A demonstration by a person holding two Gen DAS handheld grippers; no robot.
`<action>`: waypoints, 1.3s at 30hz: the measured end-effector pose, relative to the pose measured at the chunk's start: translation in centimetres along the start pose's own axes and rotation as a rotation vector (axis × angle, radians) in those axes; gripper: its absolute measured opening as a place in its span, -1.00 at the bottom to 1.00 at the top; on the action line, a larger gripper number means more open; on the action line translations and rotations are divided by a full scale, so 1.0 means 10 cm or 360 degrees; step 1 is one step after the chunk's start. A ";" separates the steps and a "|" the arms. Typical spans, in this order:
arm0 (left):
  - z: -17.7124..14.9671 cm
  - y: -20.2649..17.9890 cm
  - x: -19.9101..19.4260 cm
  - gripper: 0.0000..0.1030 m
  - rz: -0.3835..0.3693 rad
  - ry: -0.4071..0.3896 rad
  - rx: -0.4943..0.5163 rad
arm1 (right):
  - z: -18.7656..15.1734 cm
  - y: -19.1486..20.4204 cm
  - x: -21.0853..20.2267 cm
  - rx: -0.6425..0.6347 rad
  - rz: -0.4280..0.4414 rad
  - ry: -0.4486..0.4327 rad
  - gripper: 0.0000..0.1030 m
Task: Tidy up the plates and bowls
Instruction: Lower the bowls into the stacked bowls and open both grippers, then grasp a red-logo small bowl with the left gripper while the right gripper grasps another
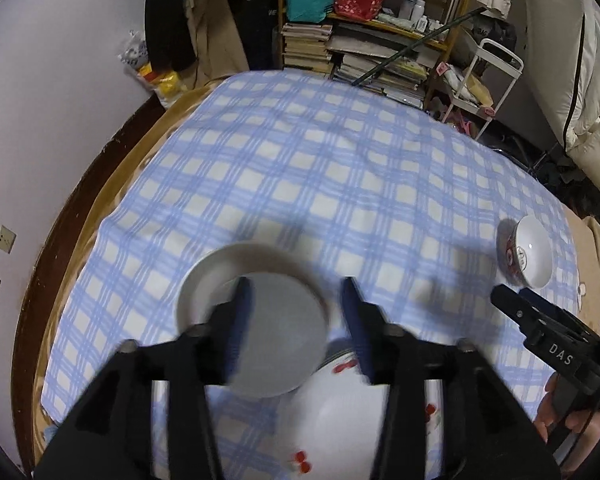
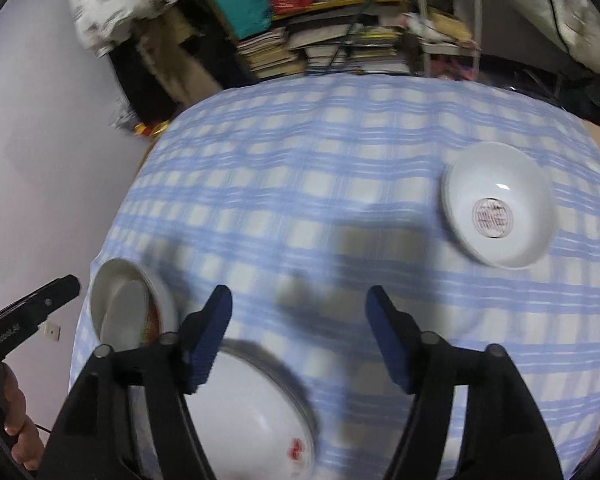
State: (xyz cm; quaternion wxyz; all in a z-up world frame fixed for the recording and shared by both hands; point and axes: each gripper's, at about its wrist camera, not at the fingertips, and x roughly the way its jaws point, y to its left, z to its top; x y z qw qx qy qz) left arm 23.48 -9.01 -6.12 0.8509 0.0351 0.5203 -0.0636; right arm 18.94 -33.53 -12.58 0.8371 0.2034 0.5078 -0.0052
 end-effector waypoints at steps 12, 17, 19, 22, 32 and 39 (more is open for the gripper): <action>0.18 -0.95 0.20 0.67 -0.0024 -0.0037 0.0158 | 0.17 -0.94 -0.21 0.0043 -0.0208 -0.0020 0.62; 0.27 -1.30 0.39 0.69 -0.0037 -0.0001 0.0225 | 0.22 -1.31 -0.17 0.0142 -0.0237 -0.0012 0.62; 0.31 -1.45 0.47 0.69 -0.0099 0.0024 0.0268 | 0.23 -1.44 -0.16 0.0185 -0.0241 -0.0012 0.62; 0.33 -1.68 0.54 0.69 -0.0165 0.0036 0.0317 | 0.27 -1.61 -0.11 0.0208 -0.0238 0.0026 0.62; 0.30 -2.40 0.81 0.69 -0.0180 0.0088 0.0457 | 0.45 -1.91 -0.06 0.0181 -0.0263 0.0032 0.62; 0.22 -2.70 1.13 0.68 -0.0152 0.0208 0.0538 | 0.55 -2.02 0.03 0.0191 -0.0225 0.0018 0.46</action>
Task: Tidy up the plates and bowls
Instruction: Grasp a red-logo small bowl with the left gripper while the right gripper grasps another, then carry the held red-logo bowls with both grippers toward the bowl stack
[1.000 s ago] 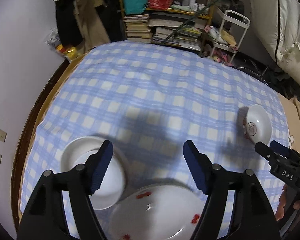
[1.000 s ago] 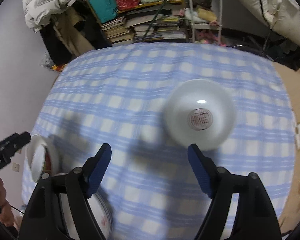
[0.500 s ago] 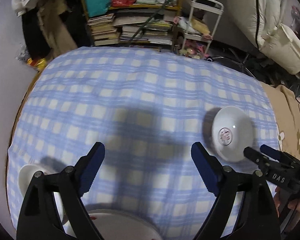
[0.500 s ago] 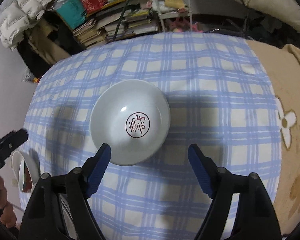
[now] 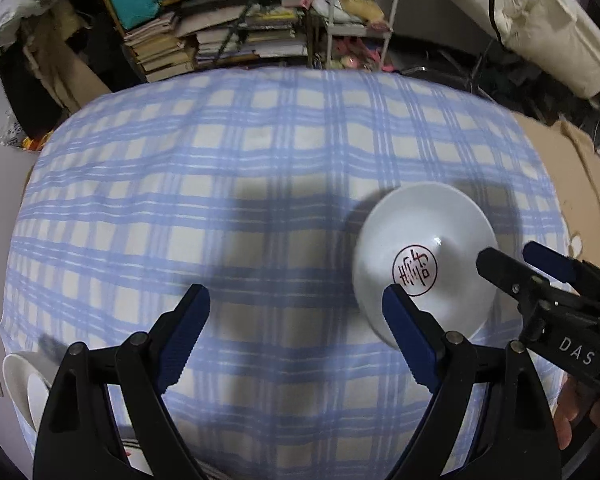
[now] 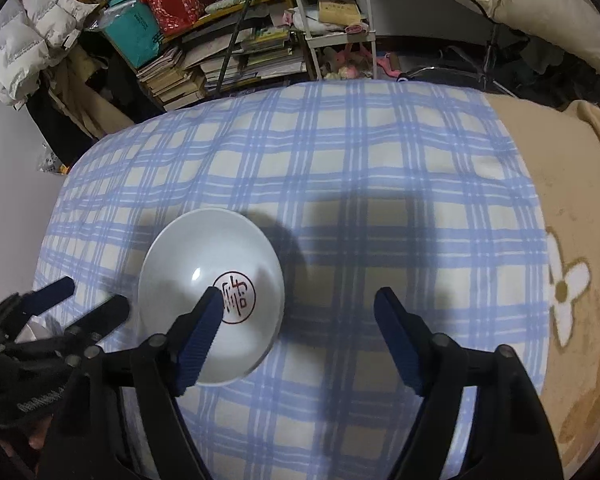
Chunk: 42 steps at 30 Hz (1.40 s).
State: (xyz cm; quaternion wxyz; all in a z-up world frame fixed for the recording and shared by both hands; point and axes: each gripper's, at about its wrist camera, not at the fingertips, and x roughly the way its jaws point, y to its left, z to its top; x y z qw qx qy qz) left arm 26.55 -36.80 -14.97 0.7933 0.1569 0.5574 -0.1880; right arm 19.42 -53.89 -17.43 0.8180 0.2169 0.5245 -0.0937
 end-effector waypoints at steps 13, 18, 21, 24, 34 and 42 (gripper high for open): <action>0.06 -0.10 0.32 -0.60 -0.0405 0.0116 -0.0053 | 0.00 -0.04 0.42 0.0153 0.0227 0.0234 -0.77; 0.08 -0.04 0.32 -0.87 -0.0367 0.0118 0.0001 | -0.04 0.02 0.44 0.0116 0.0223 0.0221 -0.77; 0.08 -0.03 0.31 -0.87 -0.0328 0.0104 0.0029 | -0.05 0.05 0.44 0.0113 0.0230 0.0203 -0.77; 0.09 0.00 0.28 -0.88 -0.0327 0.0095 0.0013 | -0.07 0.06 0.42 0.0143 0.0233 0.0200 -0.77; -0.09 0.31 0.00 -0.84 -0.0259 0.0085 -0.0045 | -0.09 0.33 0.27 0.0170 0.0348 0.0168 -0.77; -0.27 0.80 -0.39 -0.84 -0.0155 0.0031 -0.0088 | -0.24 0.91 0.14 0.0097 0.0463 0.0149 -0.76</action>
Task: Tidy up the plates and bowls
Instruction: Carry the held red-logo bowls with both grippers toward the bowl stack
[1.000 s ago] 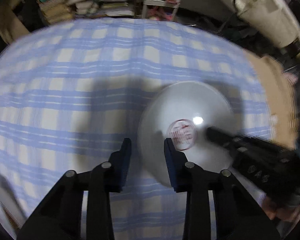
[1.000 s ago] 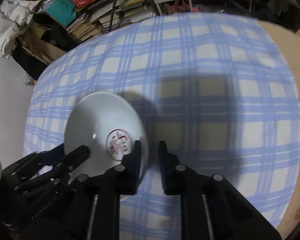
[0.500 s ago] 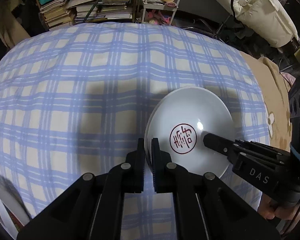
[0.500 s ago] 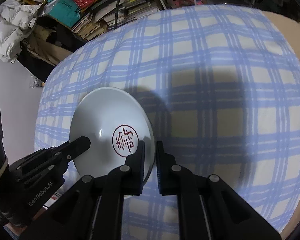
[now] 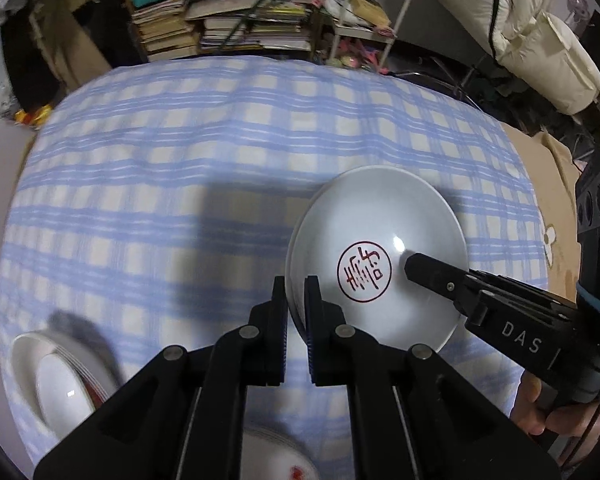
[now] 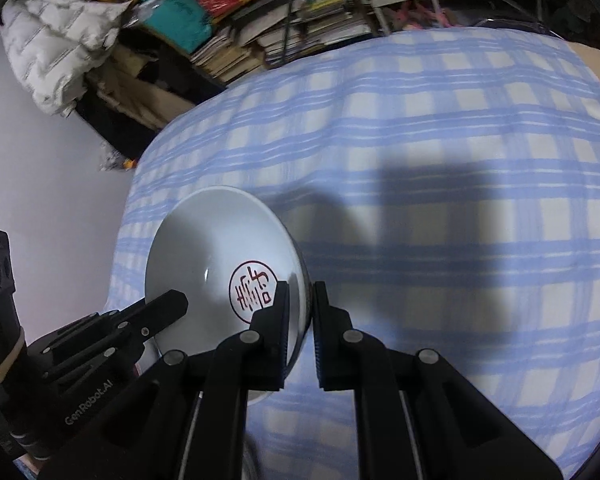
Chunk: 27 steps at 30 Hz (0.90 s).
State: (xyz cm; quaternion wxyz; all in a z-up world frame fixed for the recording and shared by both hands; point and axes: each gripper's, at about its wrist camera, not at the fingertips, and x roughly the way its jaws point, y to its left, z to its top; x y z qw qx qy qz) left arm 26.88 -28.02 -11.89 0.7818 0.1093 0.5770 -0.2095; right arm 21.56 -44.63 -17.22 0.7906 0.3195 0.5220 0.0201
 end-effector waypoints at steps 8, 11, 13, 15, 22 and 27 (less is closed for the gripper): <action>-0.26 0.63 -0.35 -0.84 0.0076 -0.0043 -0.0118 | -0.28 0.67 0.12 -0.0125 0.0068 0.0009 -0.76; -0.36 0.81 -0.44 -0.84 0.0112 -0.0052 -0.0153 | -0.39 0.89 0.18 -0.0152 0.0085 0.0018 -0.76; -0.42 0.90 -0.47 -0.84 0.0142 -0.0047 -0.0169 | -0.46 1.01 0.23 -0.0179 0.0080 0.0023 -0.76; -0.48 0.99 -0.50 -0.84 0.0153 -0.0050 -0.0186 | -0.52 1.10 0.29 -0.0175 0.0074 0.0034 -0.75; -0.68 1.29 -0.65 -0.84 0.0192 -0.0058 -0.0243 | -0.68 1.40 0.41 -0.0219 0.0111 0.0056 -0.75; -0.80 1.52 -0.75 -0.84 0.0212 -0.0078 -0.0284 | -0.74 1.64 0.44 -0.0260 0.0143 0.0047 -0.73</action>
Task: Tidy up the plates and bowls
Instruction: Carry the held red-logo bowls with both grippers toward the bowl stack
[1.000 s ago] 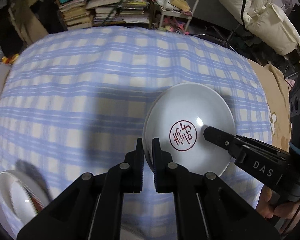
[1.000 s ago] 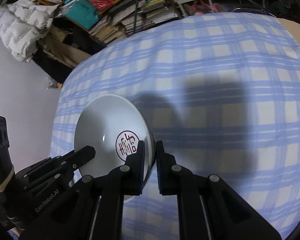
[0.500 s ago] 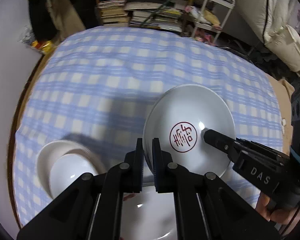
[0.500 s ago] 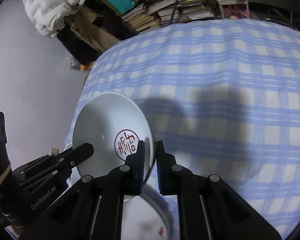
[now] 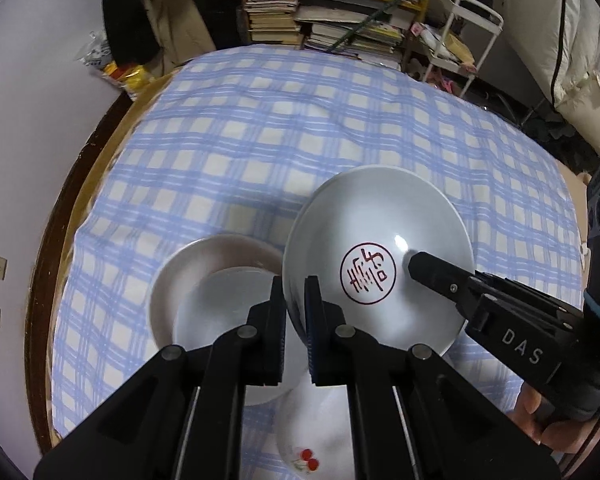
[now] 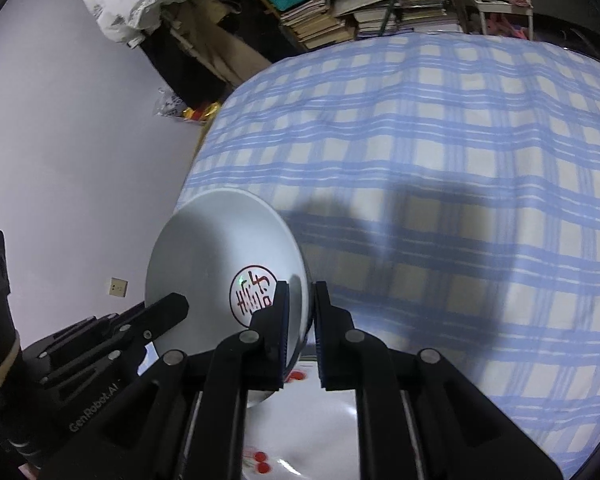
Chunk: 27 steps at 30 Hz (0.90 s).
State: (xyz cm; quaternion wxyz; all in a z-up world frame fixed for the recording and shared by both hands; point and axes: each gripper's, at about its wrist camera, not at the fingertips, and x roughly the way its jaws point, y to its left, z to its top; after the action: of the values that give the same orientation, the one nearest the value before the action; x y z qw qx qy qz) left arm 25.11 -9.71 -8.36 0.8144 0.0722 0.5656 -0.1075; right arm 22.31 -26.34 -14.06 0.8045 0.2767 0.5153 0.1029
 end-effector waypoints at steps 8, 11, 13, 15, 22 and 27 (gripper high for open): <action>-0.13 0.39 -0.04 -0.82 -0.0022 0.0021 -0.0119 | -0.14 0.35 0.08 -0.0061 0.0023 -0.0038 -0.71; -0.19 0.49 -0.05 -0.82 -0.0012 0.0020 -0.0128 | -0.19 0.43 0.16 -0.0055 0.0047 -0.0012 -0.71; -0.24 0.55 -0.04 -0.82 0.0006 0.0020 -0.0130 | -0.23 0.49 0.23 -0.0076 0.0038 0.0013 -0.71; -0.28 0.61 -0.02 -0.82 0.0011 0.0027 -0.0140 | -0.27 0.53 0.28 -0.0094 0.0027 0.0032 -0.71; -0.44 0.83 0.14 -0.82 0.0002 0.0076 -0.0201 | -0.36 0.68 0.48 -0.0151 -0.0034 0.0088 -0.71; -0.52 0.93 0.28 -0.79 0.0004 0.0118 -0.0255 | -0.41 0.84 0.62 -0.0288 -0.0135 0.0137 -0.68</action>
State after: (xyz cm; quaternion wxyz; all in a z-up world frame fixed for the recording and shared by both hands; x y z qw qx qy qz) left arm 23.79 0.23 -12.86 0.7962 0.0116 0.6021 -0.0581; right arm 22.42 -15.16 -15.50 0.8070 0.1761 0.5492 0.1267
